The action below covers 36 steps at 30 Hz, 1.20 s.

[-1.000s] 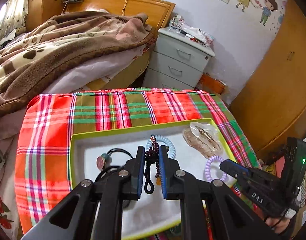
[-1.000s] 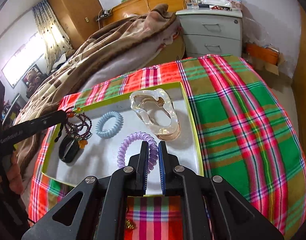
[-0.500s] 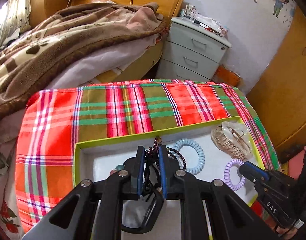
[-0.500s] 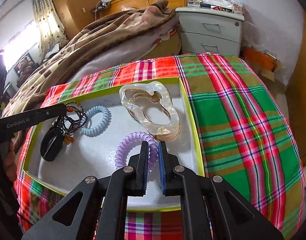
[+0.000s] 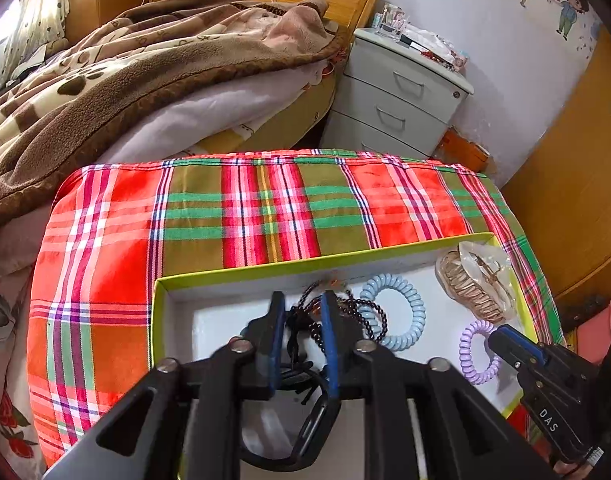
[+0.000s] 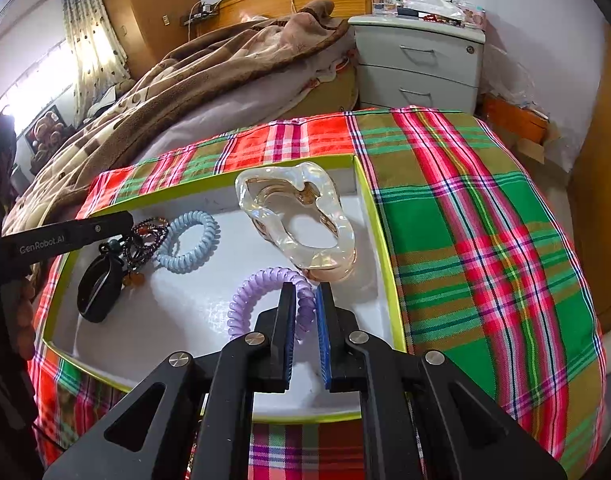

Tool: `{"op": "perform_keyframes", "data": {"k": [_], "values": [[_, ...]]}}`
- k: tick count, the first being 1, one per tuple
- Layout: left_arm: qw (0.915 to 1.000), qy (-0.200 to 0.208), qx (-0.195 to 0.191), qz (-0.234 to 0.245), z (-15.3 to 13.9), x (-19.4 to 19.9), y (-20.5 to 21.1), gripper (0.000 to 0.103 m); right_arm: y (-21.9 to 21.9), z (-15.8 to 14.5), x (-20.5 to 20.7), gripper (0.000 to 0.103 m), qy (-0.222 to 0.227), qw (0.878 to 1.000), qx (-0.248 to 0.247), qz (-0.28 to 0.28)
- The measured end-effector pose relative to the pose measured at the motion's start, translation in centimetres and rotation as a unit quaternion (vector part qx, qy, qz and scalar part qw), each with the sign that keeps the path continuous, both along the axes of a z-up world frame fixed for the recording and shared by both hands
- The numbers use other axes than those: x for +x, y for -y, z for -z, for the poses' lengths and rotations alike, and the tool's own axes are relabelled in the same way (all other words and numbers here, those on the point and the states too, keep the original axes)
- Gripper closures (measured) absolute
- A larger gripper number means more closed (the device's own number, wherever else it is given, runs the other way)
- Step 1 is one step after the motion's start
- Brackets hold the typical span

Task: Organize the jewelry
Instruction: 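Lower the purple coil into the box with the right gripper while the left lowers the beaded bracelet in, then open both grippers and withdraw them from the box toward the loose jewelry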

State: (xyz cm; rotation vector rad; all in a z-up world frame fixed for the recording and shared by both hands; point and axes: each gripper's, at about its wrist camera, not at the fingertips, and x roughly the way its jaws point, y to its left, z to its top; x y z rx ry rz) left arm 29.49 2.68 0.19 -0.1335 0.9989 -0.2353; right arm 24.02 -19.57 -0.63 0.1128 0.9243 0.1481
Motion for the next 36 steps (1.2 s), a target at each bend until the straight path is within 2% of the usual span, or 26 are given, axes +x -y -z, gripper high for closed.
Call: {"op": "perform_keyframes", "data": {"k": [2, 7, 13, 19, 21, 23, 24, 29, 36], "values": [[1.0000, 0.003, 0.000, 0.003, -0.2, -0.2, 0.0, 0.078, 0.1, 0.0, 0.1, 0.091, 0.000, 1.000, 0.003, 0.001], [0.9999, 0.016, 0.005, 0.002, -1.0, -0.8, -0.1, 0.067, 0.3, -0.3, -0.4, 0.090, 0.007, 1.000, 0.014, 0.001], [0.9993, 0.036, -0.003, 0.009, -2.5, -3.0, -0.3, 0.066, 0.8, -1.1, -1.9, 0.089, 0.021, 0.999, 0.031, 0.002], [0.9977, 0.067, -0.013, 0.000, -4.4, -7.3, -1.2, 0.066, 1.8, -1.8, -4.7, 0.089, 0.033, 0.998, 0.058, -0.009], [0.9972, 0.072, -0.019, 0.001, -4.6, -8.6, -1.4, 0.066, 1.9, -1.7, -5.7, 0.088, 0.033, 0.997, 0.068, -0.020], [0.9972, 0.072, -0.023, 0.004, -4.6, -10.1, -1.4, 0.066, 1.6, -1.7, -6.9, 0.075, 0.029, 0.996, 0.078, -0.037], [0.9972, 0.072, -0.022, 0.002, -4.6, -10.6, -1.4, 0.066, 1.4, -1.5, -7.4, 0.073, 0.025, 0.995, 0.082, -0.048], [0.9975, 0.066, -0.024, 0.006, -4.0, -13.5, -1.0, 0.066, -0.3, -1.2, -9.6, 0.073, 0.034, 0.991, 0.076, -0.101], [0.9983, 0.049, -0.028, 0.014, -2.8, -15.1, -0.5, 0.066, -3.6, -0.4, -9.8, 0.073, 0.028, 0.980, 0.076, -0.184]]}}
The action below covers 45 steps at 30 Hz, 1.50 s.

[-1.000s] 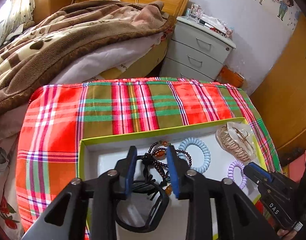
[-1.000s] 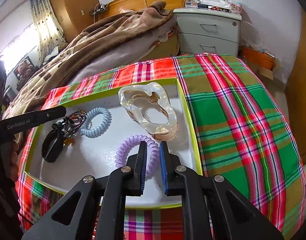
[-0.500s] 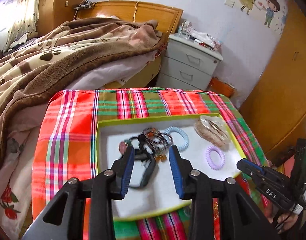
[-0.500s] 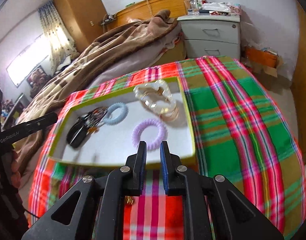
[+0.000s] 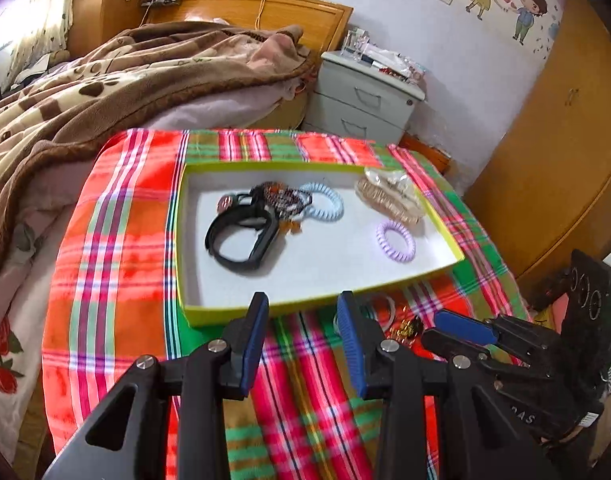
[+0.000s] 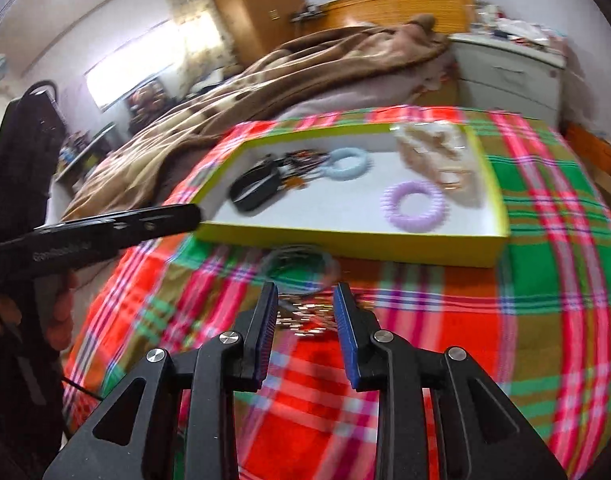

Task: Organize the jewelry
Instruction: 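Open both grippers and withdraw them from the box toward the loose jewelry, then grasp the gold chain hairpin with the right gripper while the left grasps the grey cord bracelet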

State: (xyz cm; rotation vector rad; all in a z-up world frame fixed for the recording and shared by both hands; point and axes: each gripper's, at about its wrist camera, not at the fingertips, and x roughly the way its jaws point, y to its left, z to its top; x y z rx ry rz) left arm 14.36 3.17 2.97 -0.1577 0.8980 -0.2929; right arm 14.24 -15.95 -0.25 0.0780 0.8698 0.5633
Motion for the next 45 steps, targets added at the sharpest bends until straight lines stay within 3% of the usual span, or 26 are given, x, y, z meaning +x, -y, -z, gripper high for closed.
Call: {"op": "perform_keyframes", "data": {"k": [5, 8, 12, 16, 25, 35, 41, 45], "values": [[0.9999, -0.013, -0.002, 0.002, 0.9, -0.7, 0.1, 0.066, -0.3, 1.3, 1.0, 0.073, -0.011, 1.000, -0.017, 0.019], [0.9998, -0.019, 0.000, 0.000, 1.3, -0.8, 0.0, 0.066, -0.1, 1.4, 0.5, 0.073, -0.033, 0.999, 0.007, -0.001], [0.9996, -0.026, -0.004, -0.002, 1.7, -0.7, -0.1, 0.066, -0.7, 2.1, -0.8, 0.073, -0.034, 0.999, -0.017, -0.017], [0.9995, -0.031, -0.002, 0.000, 2.1, -0.7, 0.1, 0.066, -0.8, 1.9, -1.6, 0.073, -0.050, 0.998, 0.009, -0.041], [0.9994, -0.034, -0.006, -0.003, 2.3, -0.6, 0.0, 0.066, -2.1, 0.6, -0.5, 0.073, -0.004, 1.000, -0.022, -0.019], [0.9991, -0.042, -0.007, -0.006, 2.9, -0.5, -0.4, 0.066, -3.0, 1.6, 0.2, 0.073, -0.017, 0.998, -0.049, -0.023], [0.9991, -0.042, -0.006, -0.003, 2.9, -0.4, -0.2, 0.066, -3.0, 1.8, -0.7, 0.099, -0.014, 0.997, -0.069, -0.023], [0.9991, -0.042, -0.005, -0.001, 2.9, -0.3, 0.0, 0.066, -2.8, 1.6, -1.5, 0.100, -0.011, 0.997, -0.069, -0.031]]}}
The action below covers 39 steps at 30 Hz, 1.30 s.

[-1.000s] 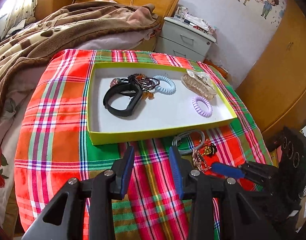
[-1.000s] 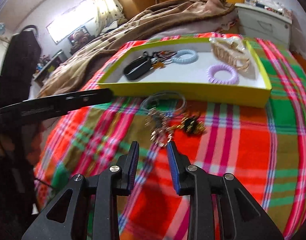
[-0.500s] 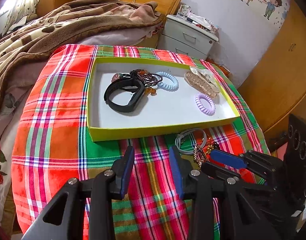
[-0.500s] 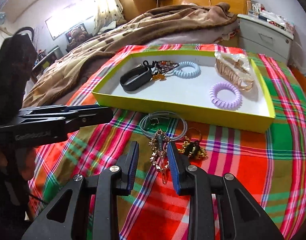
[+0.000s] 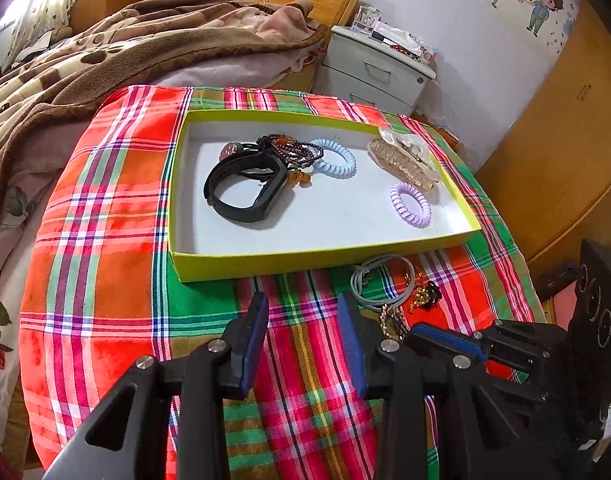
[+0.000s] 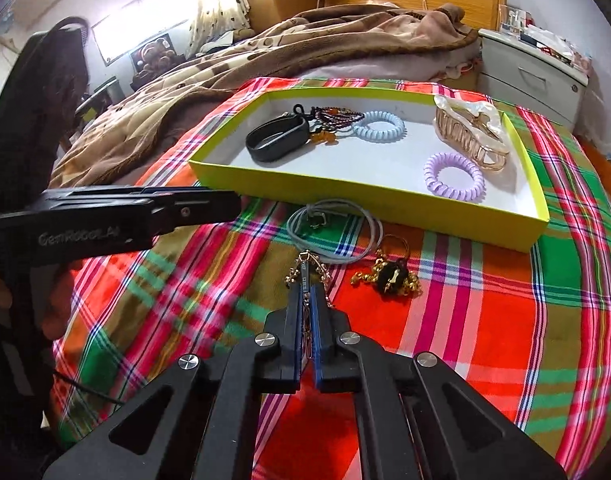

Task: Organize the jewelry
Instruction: 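Grasp the gold chain hairpin with the right gripper while the left grasps the grey cord bracelet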

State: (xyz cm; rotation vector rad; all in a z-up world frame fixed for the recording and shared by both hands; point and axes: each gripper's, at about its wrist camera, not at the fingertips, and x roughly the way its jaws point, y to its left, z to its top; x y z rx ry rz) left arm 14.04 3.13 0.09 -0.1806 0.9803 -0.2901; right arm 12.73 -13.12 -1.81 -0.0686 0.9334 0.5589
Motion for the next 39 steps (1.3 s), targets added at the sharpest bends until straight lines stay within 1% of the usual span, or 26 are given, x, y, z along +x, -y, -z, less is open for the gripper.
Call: {"op": "perform_keyframes", "data": {"k": [5, 8, 13, 16, 20, 29, 30, 31, 32, 33, 34, 37, 39], "values": [[1.0000, -0.003, 0.002, 0.007, 0.2, 0.2, 0.5, 0.066, 1.1, -0.5, -1.1, 0.100, -0.001, 1.000, 0.030, 0.002], [0.9998, -0.008, 0.001, 0.017, 0.5, 0.6, 1.2, 0.066, 2.4, -1.1, -1.8, 0.100, 0.002, 0.998, 0.055, 0.018], [0.9992, -0.013, 0.006, 0.037, 0.9, 1.5, 2.7, 0.066, 4.8, -1.8, -2.7, 0.100, 0.011, 0.996, 0.066, 0.056], [0.9993, -0.012, 0.009, 0.035, 1.2, 1.9, 3.5, 0.066, 6.2, -2.1, -3.0, 0.100, 0.014, 0.994, 0.075, 0.076], [0.9992, -0.017, 0.024, 0.027, 1.7, 2.4, 4.1, 0.066, 7.0, -2.4, -3.3, 0.100, 0.020, 0.993, 0.078, 0.086], [0.9978, -0.003, 0.059, 0.030, 1.7, 2.3, 5.3, 0.066, 8.1, -2.6, -3.4, 0.100, 0.025, 0.991, 0.088, 0.097], [0.9975, -0.001, 0.064, 0.030, 1.7, 2.3, 5.4, 0.068, 8.2, -2.5, -3.4, 0.100, 0.025, 0.991, 0.088, 0.099], [0.9968, 0.002, 0.074, 0.030, 1.7, 2.3, 5.6, 0.073, 8.2, -2.5, -3.4, 0.100, 0.025, 0.991, 0.087, 0.100], [0.9962, 0.005, 0.082, 0.029, 1.7, 2.3, 5.7, 0.075, 8.3, -2.4, -3.2, 0.100, 0.023, 0.991, 0.085, 0.104], [0.9960, 0.006, 0.084, 0.029, 1.7, 2.3, 5.7, 0.080, 8.3, -2.3, -2.9, 0.100, 0.022, 0.991, 0.080, 0.109], [0.9962, 0.006, 0.082, 0.030, 1.7, 2.4, 5.6, 0.086, 8.2, -2.2, -2.6, 0.100, 0.022, 0.991, 0.070, 0.115], [0.9971, 0.001, 0.071, 0.028, 1.8, 2.4, 5.2, 0.095, 7.9, -1.9, -1.2, 0.100, 0.019, 0.991, 0.054, 0.125], [0.9970, 0.004, 0.073, 0.027, 1.8, 2.2, 5.0, 0.097, 7.5, -1.8, -0.4, 0.100, 0.022, 0.991, 0.030, 0.130]]}}
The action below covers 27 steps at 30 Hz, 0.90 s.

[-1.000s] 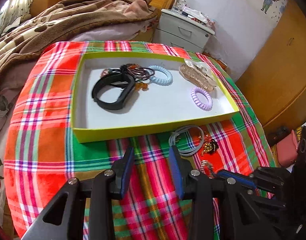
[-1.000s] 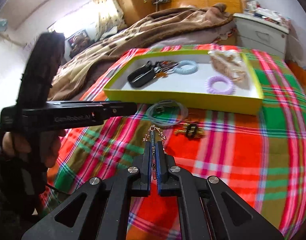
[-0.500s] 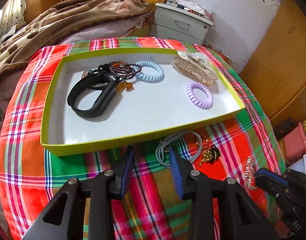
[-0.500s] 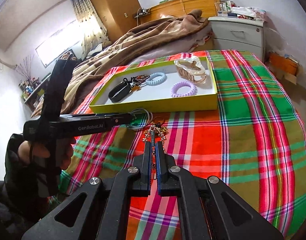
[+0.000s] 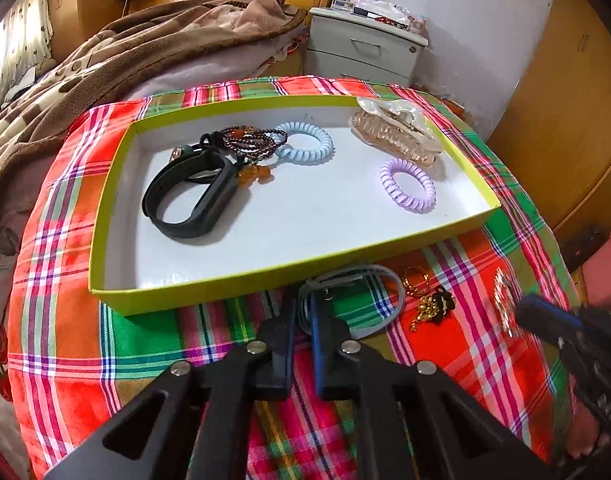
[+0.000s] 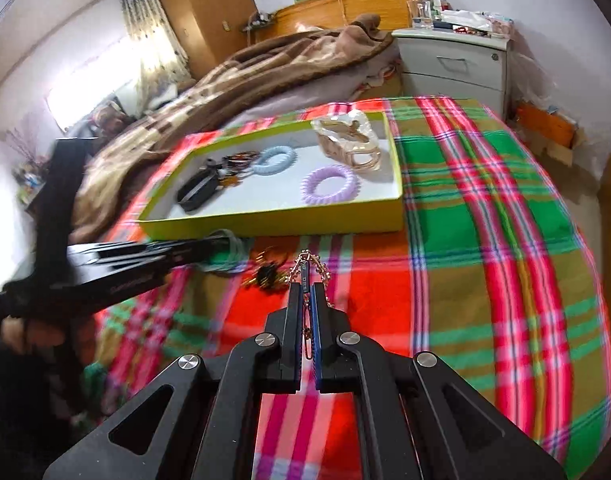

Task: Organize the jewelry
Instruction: 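Grasp the gold chain hairpin with the right gripper while the left grasps the grey cord bracelet, then lower the gold hairpin into the box with the right gripper while the left lowers the grey cord in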

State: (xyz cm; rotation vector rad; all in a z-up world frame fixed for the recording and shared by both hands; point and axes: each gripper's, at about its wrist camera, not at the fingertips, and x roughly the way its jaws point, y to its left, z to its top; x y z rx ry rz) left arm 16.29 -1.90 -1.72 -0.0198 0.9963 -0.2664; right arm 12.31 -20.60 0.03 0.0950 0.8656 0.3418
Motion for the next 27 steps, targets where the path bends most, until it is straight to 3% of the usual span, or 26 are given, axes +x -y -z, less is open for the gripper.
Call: {"op": "perform_keyframes", "data": {"k": [8, 15, 27], "values": [[0.9998, 0.002, -0.016, -0.013, -0.2, -0.9, -1.8, 0.098, -2.6, 1.1, 1.8, 0.100, -0.025, 0.998, -0.057, -0.030], [0.9992, 0.011, -0.027, -0.027, -0.9, -1.8, -3.6, 0.098, -4.1, 0.6, 0.1, 0.100, -0.033, 0.996, -0.021, -0.084], [0.9981, 0.032, -0.041, -0.032, -3.3, -2.6, -5.0, 0.098, -3.7, -2.4, -0.2, 0.100, 0.000, 0.998, -0.016, -0.063]]}}
